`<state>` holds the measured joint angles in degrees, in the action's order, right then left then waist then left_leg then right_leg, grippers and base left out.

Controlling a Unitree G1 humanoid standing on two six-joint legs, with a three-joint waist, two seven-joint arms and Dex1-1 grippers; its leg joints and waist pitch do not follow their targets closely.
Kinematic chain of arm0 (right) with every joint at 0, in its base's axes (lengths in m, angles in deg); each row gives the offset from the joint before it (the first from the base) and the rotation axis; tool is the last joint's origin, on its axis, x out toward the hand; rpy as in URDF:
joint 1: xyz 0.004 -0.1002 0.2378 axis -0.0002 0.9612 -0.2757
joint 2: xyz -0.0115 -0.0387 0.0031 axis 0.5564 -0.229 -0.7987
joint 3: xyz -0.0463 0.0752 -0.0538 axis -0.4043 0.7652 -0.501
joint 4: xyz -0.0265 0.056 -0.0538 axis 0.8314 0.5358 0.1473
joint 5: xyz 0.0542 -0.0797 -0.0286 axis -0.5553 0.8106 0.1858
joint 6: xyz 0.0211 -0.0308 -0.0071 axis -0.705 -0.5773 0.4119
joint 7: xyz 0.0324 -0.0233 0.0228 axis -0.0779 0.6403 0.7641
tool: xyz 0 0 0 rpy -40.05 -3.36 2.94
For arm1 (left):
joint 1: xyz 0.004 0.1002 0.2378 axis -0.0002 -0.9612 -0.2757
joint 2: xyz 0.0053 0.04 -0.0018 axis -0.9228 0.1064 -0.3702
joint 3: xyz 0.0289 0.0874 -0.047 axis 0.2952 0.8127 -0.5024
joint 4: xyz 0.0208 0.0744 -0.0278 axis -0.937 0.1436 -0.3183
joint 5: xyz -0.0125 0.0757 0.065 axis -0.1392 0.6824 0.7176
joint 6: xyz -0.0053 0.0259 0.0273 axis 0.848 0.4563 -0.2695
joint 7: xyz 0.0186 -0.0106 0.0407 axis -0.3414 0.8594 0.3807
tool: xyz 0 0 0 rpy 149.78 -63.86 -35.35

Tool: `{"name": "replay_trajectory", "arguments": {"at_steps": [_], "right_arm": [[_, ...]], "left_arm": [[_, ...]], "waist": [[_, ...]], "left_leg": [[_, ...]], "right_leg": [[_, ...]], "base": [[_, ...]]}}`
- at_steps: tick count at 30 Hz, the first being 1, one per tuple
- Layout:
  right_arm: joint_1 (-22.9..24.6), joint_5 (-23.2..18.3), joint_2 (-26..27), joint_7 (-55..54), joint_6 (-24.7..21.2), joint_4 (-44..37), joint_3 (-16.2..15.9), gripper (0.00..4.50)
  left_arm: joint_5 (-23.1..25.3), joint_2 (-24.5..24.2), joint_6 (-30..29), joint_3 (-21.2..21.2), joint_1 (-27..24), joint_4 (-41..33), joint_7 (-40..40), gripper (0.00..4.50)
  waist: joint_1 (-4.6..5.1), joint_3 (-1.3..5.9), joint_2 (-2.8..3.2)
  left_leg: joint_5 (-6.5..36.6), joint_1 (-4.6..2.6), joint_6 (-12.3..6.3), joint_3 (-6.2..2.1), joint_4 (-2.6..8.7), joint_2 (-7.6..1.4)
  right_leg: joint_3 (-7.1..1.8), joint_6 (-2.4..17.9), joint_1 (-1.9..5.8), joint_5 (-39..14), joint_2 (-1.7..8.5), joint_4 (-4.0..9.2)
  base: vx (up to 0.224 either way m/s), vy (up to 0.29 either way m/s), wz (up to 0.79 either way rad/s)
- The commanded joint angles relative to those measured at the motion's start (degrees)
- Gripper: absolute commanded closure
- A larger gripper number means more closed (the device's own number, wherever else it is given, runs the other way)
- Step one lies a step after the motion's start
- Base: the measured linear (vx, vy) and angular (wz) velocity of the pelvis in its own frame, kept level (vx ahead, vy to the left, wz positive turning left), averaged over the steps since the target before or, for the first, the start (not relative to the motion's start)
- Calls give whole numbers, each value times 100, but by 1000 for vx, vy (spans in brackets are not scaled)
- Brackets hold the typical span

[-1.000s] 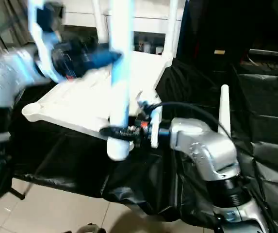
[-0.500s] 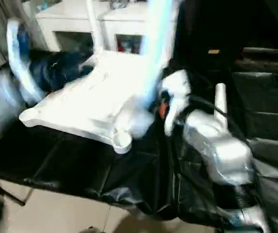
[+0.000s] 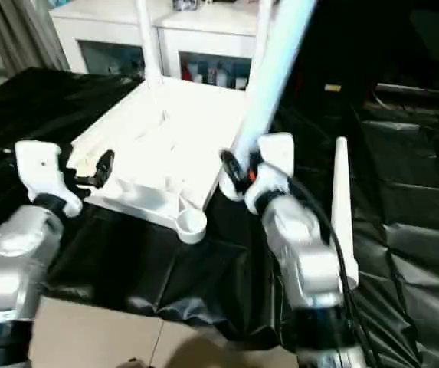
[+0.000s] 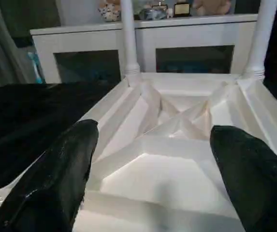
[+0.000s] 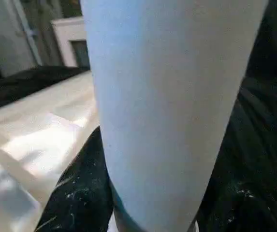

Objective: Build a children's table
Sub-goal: Pick table leg, then move to table

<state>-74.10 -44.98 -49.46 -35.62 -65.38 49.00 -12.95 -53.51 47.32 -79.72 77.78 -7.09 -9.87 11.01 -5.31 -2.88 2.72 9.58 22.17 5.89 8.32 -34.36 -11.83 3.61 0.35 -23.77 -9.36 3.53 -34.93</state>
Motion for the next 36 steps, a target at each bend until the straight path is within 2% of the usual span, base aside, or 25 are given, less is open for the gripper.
{"name": "replay_trajectory", "arguments": {"at_steps": [1,4,5,9,11,14,15,16,17,18,19,20,21,22,23,24,25,26,27,29,30,32,33,34,36], "right_arm": [[121,60,1,-52,110,-65,92,262],[261,84,-26,-54,162,-9,86,262],[289,92,-45,-49,189,13,53,262],[330,113,-17,-36,208,61,37,262],[305,121,21,-17,192,102,-6,262],[283,126,37,19,197,143,-34,262],[278,127,37,23,202,152,-37,262],[259,134,31,45,204,174,-52,262],[259,134,31,45,204,174,-52,262],[255,137,35,52,202,177,-52,262],[254,138,36,53,202,178,-52,262],[249,146,43,54,200,179,-56,262],[257,138,50,51,186,163,-55,262],[267,131,58,44,180,148,-55,262],[267,131,58,44,180,148,-55,262],[273,138,54,41,187,142,-58,262],[287,147,47,47,193,134,-59,262],[291,151,45,46,194,131,-60,262],[303,168,41,45,202,122,-62,262],[310,182,33,59,202,109,-60,262],[307,184,28,64,206,112,-59,262],[301,185,16,72,209,116,-56,262],[293,187,-3,77,212,119,-53,262],[292,190,-9,77,212,117,-52,262],[288,216,-24,87,217,102,-49,262]], "left_arm": [[113,12,247,122,36,147,-88,33],[119,44,383,192,65,242,-98,33],[151,42,423,217,67,272,-112,33],[171,85,467,242,42,329,-91,33],[242,64,554,285,17,378,-120,33],[231,39,610,276,6,429,-156,33],[236,32,621,278,7,438,-156,33],[239,20,643,265,16,469,-163,33],[239,20,643,265,16,469,-163,33],[248,9,659,268,20,482,-162,33],[250,6,662,269,23,486,-162,33],[260,-7,681,270,38,518,-159,33],[270,-11,689,274,49,542,-158,33],[283,-4,706,279,62,578,-155,33],[283,-4,706,279,62,578,-155,33],[290,2,710,288,62,588,-155,33],[301,1,731,315,60,619,-154,33],[302,0,733,318,59,623,-154,33],[304,-4,744,330,57,640,-154,33],[305,-12,754,342,55,654,-156,33],[306,-13,756,342,53,656,-156,33],[306,-18,759,344,45,654,-159,33],[303,-26,763,341,30,649,-163,33],[302,-30,766,338,23,646,-165,33],[298,-43,768,337,-12,631,-173,33]], "waist": [[-79,424,33],[-219,412,-5],[-231,414,9],[-65,448,102],[-3,440,110],[127,398,132],[241,366,154],[322,304,136],[372,298,229],[407,327,282],[418,285,245],[385,280,38],[137,323,-162],[298,334,-187],[235,438,-96],[286,285,-32],[212,321,71],[273,347,79],[545,417,231],[711,380,391],[720,347,326],[664,384,2],[295,400,-235],[316,391,-168],[300,355,-44]], "left_leg": [[1054,58,-651,87,253,83],[639,144,-1117,-101,-72,6],[555,153,-1151,-125,-54,-9],[804,-58,-1675,65,219,79],[1159,-113,-1826,128,270,92],[2144,-262,-1563,191,410,94],[2908,-532,-971,342,432,66],[3679,-291,-842,322,742,82],[3971,-207,-791,395,903,56],[4315,-121,-746,475,1150,11],[4452,-77,-674,536,1218,3],[4394,-202,-363,551,1103,-74],[3241,-374,-286,370,-72,69],[1157,137,-581,-404,-1081,296],[712,444,-425,-609,-1131,453],[1168,293,-287,-685,-823,193],[1305,175,-624,-570,-260,258],[1154,97,-962,-496,3,338],[1411,-215,-1634,-489,216,291],[1359,-345,-2431,-531,486,216],[1014,-374,-2896,-552,508,124],[1353,-348,-2345,-130,234,77],[1902,25,-1611,-128,-478,285],[1395,365,-1005,-508,-904,135],[1065,406,-691,-637,-642,222]], "right_leg": [[-408,618,396,-2214,665,590],[-710,700,456,-3036,1183,753],[-684,753,461,-3062,1170,747],[-342,945,244,-2130,605,566],[-300,829,216,-2054,602,599],[-177,378,138,-2419,562,668],[-111,165,-120,-2548,350,661],[192,-61,67,-2310,199,464],[311,-82,144,-2064,123,241],[483,91,358,-1251,80,-398],[511,144,381,-1082,104,-470],[297,128,334,-1632,387,-139],[-507,-134,19,-4296,1491,886],[-981,-170,272,-5229,2022,1045],[-946,-109,606,-4872,1882,816],[-845,228,361,-4514,1675,863],[-353,777,503,-3719,1210,721],[-149,778,426,-3265,812,612],[95,744,113,-2317,152,172],[261,591,30,-1068,-85,-417],[302,425,0,-698,-7,-497],[-95,559,2,-737,523,90],[-844,719,325,-2025,1496,741],[-1108,836,578,-2949,1989,813],[-711,982,538,-3287,1482,755]], "base": [[0,0,0],[0,0,0],[-13,83,0],[-18,135,3],[-29,157,10],[-49,164,10],[-67,158,-8],[-67,158,-8],[-87,153,-13],[-83,122,0],[-83,122,0],[-57,30,-7],[-77,13,-1],[-77,13,-1],[-21,97,-14],[16,148,-35],[16,148,-35],[-53,178,-4],[-47,172,16],[-45,166,11],[-52,141,-5],[-51,122,-8],[-20,117,-11],[-20,117,-11],[-37,160,-22]]}}
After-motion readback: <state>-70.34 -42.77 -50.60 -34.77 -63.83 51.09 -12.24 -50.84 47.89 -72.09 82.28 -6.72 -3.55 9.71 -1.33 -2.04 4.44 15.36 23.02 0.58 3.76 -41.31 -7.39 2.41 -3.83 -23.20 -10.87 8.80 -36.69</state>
